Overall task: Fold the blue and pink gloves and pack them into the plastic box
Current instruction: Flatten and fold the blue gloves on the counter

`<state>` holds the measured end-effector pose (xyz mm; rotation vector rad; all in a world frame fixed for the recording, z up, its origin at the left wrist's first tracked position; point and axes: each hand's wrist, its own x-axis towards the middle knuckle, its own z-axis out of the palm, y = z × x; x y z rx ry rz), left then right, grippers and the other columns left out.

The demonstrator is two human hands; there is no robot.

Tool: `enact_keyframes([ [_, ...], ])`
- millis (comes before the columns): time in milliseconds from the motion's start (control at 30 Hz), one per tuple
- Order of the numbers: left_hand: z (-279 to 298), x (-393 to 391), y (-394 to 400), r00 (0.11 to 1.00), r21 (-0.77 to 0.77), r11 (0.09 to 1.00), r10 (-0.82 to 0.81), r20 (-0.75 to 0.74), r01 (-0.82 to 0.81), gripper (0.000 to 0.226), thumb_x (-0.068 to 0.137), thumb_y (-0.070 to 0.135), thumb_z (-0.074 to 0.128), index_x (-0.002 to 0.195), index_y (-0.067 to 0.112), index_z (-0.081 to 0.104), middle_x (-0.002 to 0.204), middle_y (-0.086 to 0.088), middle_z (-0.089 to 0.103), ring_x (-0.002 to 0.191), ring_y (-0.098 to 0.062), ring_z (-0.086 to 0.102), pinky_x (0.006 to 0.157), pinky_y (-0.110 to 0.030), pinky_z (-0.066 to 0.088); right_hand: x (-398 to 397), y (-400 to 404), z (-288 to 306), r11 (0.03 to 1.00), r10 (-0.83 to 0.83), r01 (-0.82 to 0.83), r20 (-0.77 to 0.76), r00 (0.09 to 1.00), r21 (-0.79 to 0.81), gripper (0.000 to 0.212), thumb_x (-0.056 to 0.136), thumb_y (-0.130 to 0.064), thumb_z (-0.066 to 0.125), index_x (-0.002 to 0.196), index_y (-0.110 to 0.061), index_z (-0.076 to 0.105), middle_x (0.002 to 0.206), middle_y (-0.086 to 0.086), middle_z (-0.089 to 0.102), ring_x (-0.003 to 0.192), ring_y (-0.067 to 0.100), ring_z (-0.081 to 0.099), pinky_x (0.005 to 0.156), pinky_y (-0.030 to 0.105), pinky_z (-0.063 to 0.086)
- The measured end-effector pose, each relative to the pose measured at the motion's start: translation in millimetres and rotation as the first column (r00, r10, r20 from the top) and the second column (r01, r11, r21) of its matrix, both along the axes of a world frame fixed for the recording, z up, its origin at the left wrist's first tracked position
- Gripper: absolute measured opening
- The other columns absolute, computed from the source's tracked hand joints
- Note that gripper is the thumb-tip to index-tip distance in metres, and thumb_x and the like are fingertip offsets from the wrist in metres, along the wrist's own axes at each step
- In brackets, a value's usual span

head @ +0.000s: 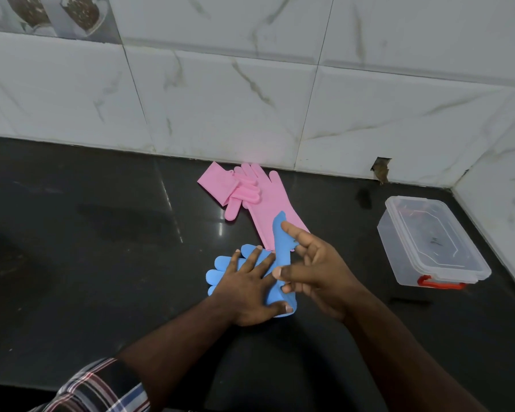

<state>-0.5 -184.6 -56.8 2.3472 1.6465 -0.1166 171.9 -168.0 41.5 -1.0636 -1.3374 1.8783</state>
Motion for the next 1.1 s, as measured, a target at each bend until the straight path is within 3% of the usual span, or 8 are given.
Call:
enact_keyframes([
  [200, -2, -3, 0, 1.000, 0.048, 0.999, 0.025, -0.011, -0.024, 0.092, 0.080, 0.087, 0.022, 0.157, 0.038, 0.008, 0.168, 0.004, -0.002, 0.150, -0.028, -0.026, 0.119, -0.060, -0.009, -23, -4, -4, 1.000, -0.011, 0.009, 0.089, 0.996, 0.025, 0.088, 0.076, 0.009, 0.075, 0.148, -0.027, 0.038, 0.132, 0.012, 0.052, 0.073, 0.028, 0.065, 0.068, 0.038, 0.057],
  [333, -3, -5, -2, 0.999, 0.088, 0.996, 0.034, 0.002, -0.034, 0.088, 0.082, 0.084, 0.023, 0.155, 0.035, 0.023, 0.167, 0.003, 0.012, 0.153, -0.028, -0.014, 0.120, -0.059, -0.008, -36, -5, -9, 1.000, 0.014, -0.015, 0.090, 0.996, 0.011, 0.087, 0.076, 0.005, 0.076, 0.146, -0.031, 0.040, 0.130, 0.009, 0.058, 0.080, 0.032, 0.066, 0.072, 0.041, 0.057],
  [433, 0, -6, -4, 0.993, 0.085, 0.994, 0.053, 0.107, -0.063, 0.072, 0.089, 0.073, 0.029, 0.150, 0.035, 0.033, 0.162, 0.004, 0.028, 0.155, -0.025, -0.002, 0.121, -0.056, -0.010, -40, -6, -9, 1.000, 0.022, -0.022, 0.058, 0.998, 0.003, 0.086, 0.075, 0.005, 0.075, 0.146, -0.032, 0.041, 0.133, 0.011, 0.056, 0.080, 0.031, 0.065, 0.072, 0.039, 0.056],
  [633, -5, -10, -4, 0.981, 0.128, 0.989, 0.049, 0.189, -0.074, 0.061, 0.093, 0.065, 0.031, 0.145, 0.035, 0.034, 0.156, 0.005, 0.037, 0.153, -0.021, 0.014, 0.123, -0.053, -0.008, -44, -5, -5, 1.000, -0.005, 0.005, 0.027, 1.000, -0.008, 0.087, 0.072, 0.005, 0.076, 0.145, -0.030, 0.043, 0.145, 0.016, 0.043, 0.081, 0.029, 0.068, 0.070, 0.035, 0.055],
  [733, -5, -9, -4, 0.992, 0.135, 0.989, 0.043, 0.117, -0.058, 0.065, 0.092, 0.069, 0.029, 0.148, 0.036, 0.030, 0.160, 0.005, 0.031, 0.154, -0.024, 0.007, 0.122, -0.053, -0.009, -44, -7, -4, 1.000, -0.005, 0.005, 0.053, 0.999, 0.000, 0.085, 0.074, 0.005, 0.075, 0.144, -0.031, 0.043, 0.136, 0.013, 0.053, 0.082, 0.028, 0.068, 0.071, 0.037, 0.056],
  [900, 8, -7, 0, 0.999, -0.007, 0.999, 0.039, 0.002, -0.039, 0.078, 0.090, 0.073, 0.033, 0.156, 0.036, 0.012, 0.168, 0.003, 0.005, 0.153, -0.026, -0.014, 0.121, -0.059, -0.007, -37, -10, 0, 0.999, -0.025, 0.022, 0.103, 0.994, 0.032, 0.082, 0.079, 0.011, 0.070, 0.145, -0.029, 0.043, 0.122, 0.003, 0.063, 0.085, 0.027, 0.068, 0.072, 0.037, 0.057],
  [1100, 11, -6, 1, 0.997, -0.030, 0.997, 0.077, 0.033, -0.076, 0.069, 0.096, 0.065, 0.034, 0.156, 0.036, 0.015, 0.168, 0.002, 0.004, 0.154, -0.026, -0.011, 0.121, -0.060, -0.006, -37, -13, 3, 0.998, -0.038, 0.032, 0.130, 0.991, 0.049, 0.081, 0.080, 0.011, 0.070, 0.145, -0.027, 0.042, 0.118, 0.000, 0.063, 0.083, 0.022, 0.069, 0.072, 0.037, 0.057],
])
